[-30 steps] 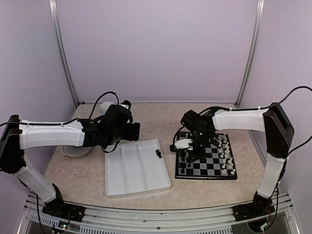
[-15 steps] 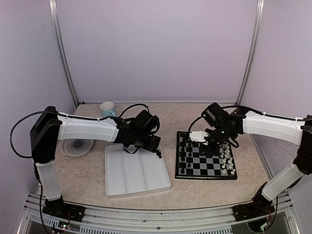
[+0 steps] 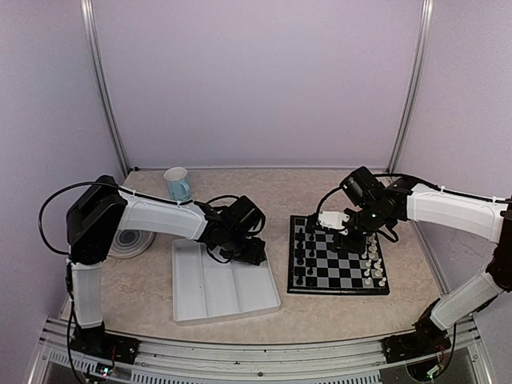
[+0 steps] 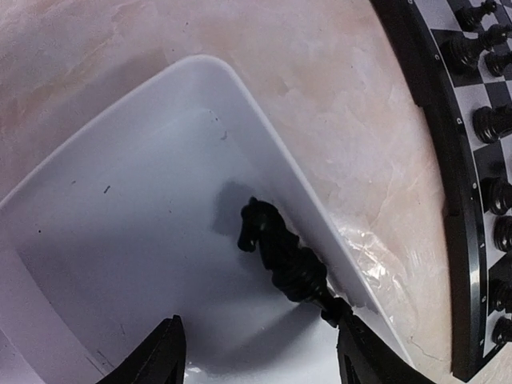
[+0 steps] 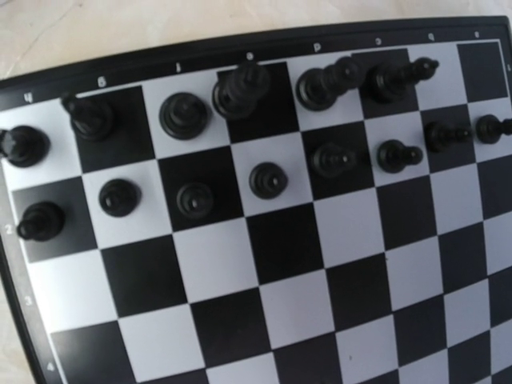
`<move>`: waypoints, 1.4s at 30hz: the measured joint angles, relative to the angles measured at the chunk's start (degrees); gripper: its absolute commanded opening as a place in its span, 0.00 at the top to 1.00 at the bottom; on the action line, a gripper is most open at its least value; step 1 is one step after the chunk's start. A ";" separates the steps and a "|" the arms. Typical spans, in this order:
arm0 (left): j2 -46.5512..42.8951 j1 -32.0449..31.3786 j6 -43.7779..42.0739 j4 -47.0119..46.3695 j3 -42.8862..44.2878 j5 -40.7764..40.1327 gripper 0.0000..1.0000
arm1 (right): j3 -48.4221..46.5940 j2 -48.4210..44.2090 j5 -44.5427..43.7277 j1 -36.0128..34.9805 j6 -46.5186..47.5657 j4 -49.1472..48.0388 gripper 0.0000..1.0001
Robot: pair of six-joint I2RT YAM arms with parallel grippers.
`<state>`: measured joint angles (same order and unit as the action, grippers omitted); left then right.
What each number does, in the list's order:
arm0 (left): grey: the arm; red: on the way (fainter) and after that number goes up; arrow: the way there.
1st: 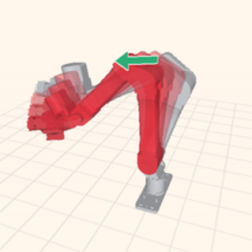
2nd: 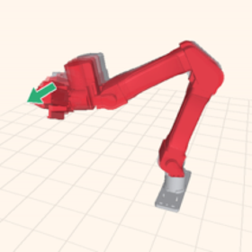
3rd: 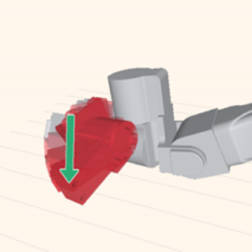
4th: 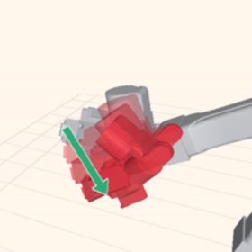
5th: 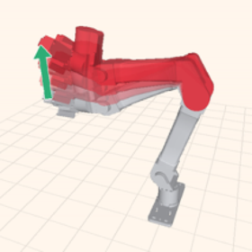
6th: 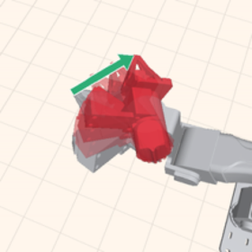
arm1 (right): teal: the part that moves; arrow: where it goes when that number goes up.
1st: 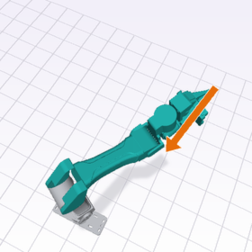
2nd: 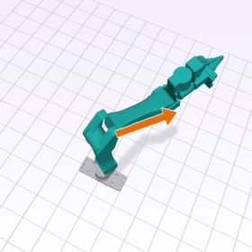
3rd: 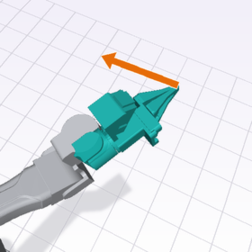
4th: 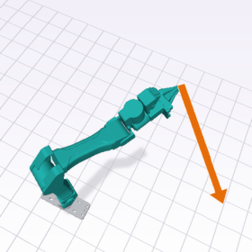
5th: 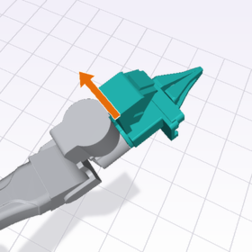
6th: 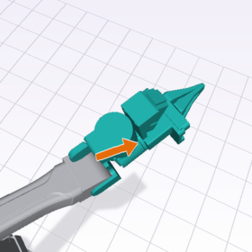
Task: Set up the chess pieces on the board
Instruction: Pick up the chess pile from the storage box.
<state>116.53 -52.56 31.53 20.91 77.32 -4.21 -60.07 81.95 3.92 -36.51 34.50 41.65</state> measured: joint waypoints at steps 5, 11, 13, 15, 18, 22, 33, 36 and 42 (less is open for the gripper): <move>1.14 -0.15 1.46 0.22 1.29 -0.37 0.38 | 0.04 0.00 0.28 0.07 -0.13 -0.02 0.67; 1.64 -0.31 2.40 1.77 2.14 -3.15 0.45 | 0.04 0.00 0.39 0.20 -0.15 -0.04 0.67; 1.64 -0.31 2.75 2.25 2.14 -4.07 0.45 | 0.04 0.00 0.55 0.20 -0.15 -0.04 0.67; 1.60 -0.31 2.97 2.58 2.08 -4.92 0.44 | 0.04 0.00 0.83 0.22 -0.24 -0.04 0.67; 1.18 -0.31 2.89 1.97 1.42 -5.16 0.44 | 0.04 0.02 1.27 0.22 -0.33 -0.07 0.67; 0.83 -0.13 2.69 1.73 0.96 -4.57 0.45 | 0.04 0.33 1.46 0.22 -0.37 -0.11 0.67; 0.28 1.11 3.85 -2.60 -0.48 0.96 0.43 | 0.07 0.61 1.46 0.22 -0.68 -0.35 0.67; 0.13 1.11 4.72 -3.02 -0.61 1.44 0.45 | 0.13 0.61 1.49 0.22 -0.72 -0.44 0.67; 1.64 1.05 5.33 -1.75 1.38 -0.07 0.50 | 0.13 0.61 1.66 0.22 -0.76 -0.46 0.67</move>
<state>118.17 -51.51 36.86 19.16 78.70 -4.27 -59.94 82.56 5.58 -36.29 33.74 41.19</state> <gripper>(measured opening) 0.523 0.330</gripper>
